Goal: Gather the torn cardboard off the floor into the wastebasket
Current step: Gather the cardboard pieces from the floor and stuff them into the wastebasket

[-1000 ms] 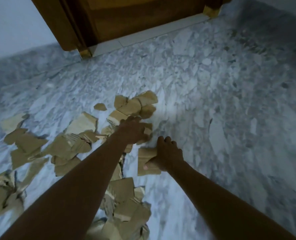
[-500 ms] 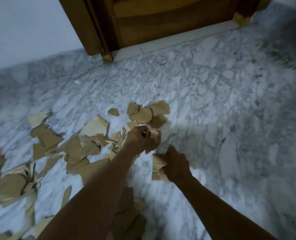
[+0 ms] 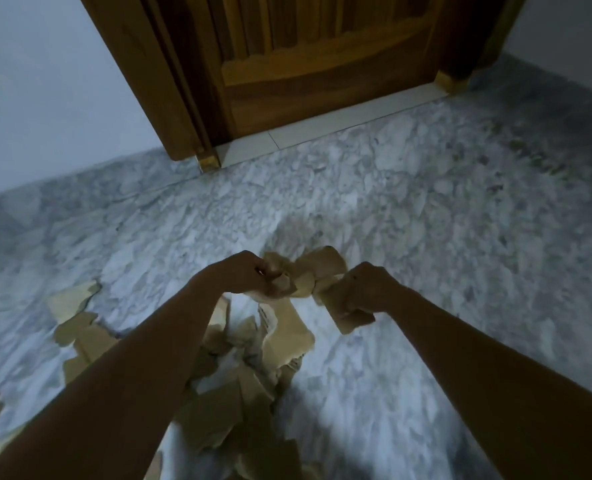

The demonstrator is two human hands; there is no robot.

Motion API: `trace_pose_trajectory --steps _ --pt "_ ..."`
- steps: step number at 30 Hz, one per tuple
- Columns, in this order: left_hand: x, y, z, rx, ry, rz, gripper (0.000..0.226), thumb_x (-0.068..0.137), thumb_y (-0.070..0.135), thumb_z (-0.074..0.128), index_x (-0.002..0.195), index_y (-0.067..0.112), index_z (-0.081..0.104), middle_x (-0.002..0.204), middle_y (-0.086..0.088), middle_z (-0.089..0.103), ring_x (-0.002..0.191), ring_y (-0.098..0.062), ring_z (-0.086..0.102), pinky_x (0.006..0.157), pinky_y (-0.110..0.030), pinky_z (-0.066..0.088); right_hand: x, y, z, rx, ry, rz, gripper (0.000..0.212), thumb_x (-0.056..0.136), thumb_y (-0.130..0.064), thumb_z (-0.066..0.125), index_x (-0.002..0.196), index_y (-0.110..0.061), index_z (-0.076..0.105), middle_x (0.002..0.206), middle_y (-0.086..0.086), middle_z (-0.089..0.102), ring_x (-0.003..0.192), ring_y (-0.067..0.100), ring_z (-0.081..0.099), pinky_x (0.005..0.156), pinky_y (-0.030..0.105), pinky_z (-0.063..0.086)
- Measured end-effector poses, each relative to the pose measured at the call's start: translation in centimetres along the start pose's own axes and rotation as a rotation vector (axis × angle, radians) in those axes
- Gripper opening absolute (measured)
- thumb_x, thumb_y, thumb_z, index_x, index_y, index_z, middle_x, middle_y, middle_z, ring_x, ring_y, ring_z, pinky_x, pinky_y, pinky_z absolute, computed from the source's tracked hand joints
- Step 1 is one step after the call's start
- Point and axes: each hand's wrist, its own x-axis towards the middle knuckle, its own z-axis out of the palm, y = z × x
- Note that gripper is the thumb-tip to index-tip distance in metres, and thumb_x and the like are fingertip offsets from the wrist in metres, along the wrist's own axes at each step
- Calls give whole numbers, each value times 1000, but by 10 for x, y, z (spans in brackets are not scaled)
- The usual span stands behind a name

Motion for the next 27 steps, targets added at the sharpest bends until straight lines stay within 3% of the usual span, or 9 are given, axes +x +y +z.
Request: trace_pose_trajectory --steps 3,7,10,13,15,18,22,25,27 --pt "36 13 6 33 -6 -16 39 73 43 82 103 20 71 98 2 61 93 -16 55 78 -26 40 35 2 2 -26 -15 -20 48 80 -30 77 117 -3 62 103 10 66 87 23 63 72 29 51" --pt "84 2 27 31 106 -22 41 37 71 64 48 33 54 80 0 54 82 -22 54 74 -31 42 63 0 27 -37 25 -78 73 73 -47 80 131 -11 54 117 8 61 105 26 62 80 31 52" --pt "107 -13 51 198 171 -58 41 57 74 55 67 36 44 112 -4 48 105 -24 43 81 -35 34 68 -2 50 -90 97 -34 97 72 -53 80 149 -24 28 136 4 43 124 30 45 99 45 47" --pt "99 -9 60 168 325 13 36 76 50 66 64 32 38 98 -3 48 94 -26 53 73 -32 33 73 -4 63 -57 88 20 113 68 -51 84 153 -23 16 142 3 42 130 32 44 103 47 45" --pt "93 -5 62 2 409 56 41 75 36 75 61 31 37 86 -5 51 80 -28 58 66 -30 40 74 -6 59 6 39 55 111 64 -48 88 150 -19 24 131 2 52 121 27 53 95 38 51" --pt "83 -3 60 -221 470 21 34 72 26 81 73 21 48 80 -2 56 72 -21 57 57 -24 40 73 -3 50 -1 -81 17 78 79 -42 81 138 -4 46 124 -3 57 111 16 56 74 14 49" --pt "70 -5 52 -283 447 -108 50 73 26 82 112 18 51 94 1 59 88 -21 61 72 -28 45 67 1 28 -246 -229 -89 60 86 -46 70 134 -12 58 135 10 60 124 26 57 99 31 45" --pt "60 -23 31 -188 357 -108 18 78 36 76 85 28 61 81 5 62 80 -19 63 72 -29 46 81 -8 -1 -308 -156 -108 72 77 -56 75 132 -13 58 132 13 59 120 31 56 100 36 46" --pt "49 -38 10 -169 366 -109 17 80 37 75 77 27 61 73 7 60 70 -13 57 70 -29 45 92 -21 -15 -327 -62 -131 91 68 -63 79 139 -16 47 135 15 46 124 37 47 104 44 43"
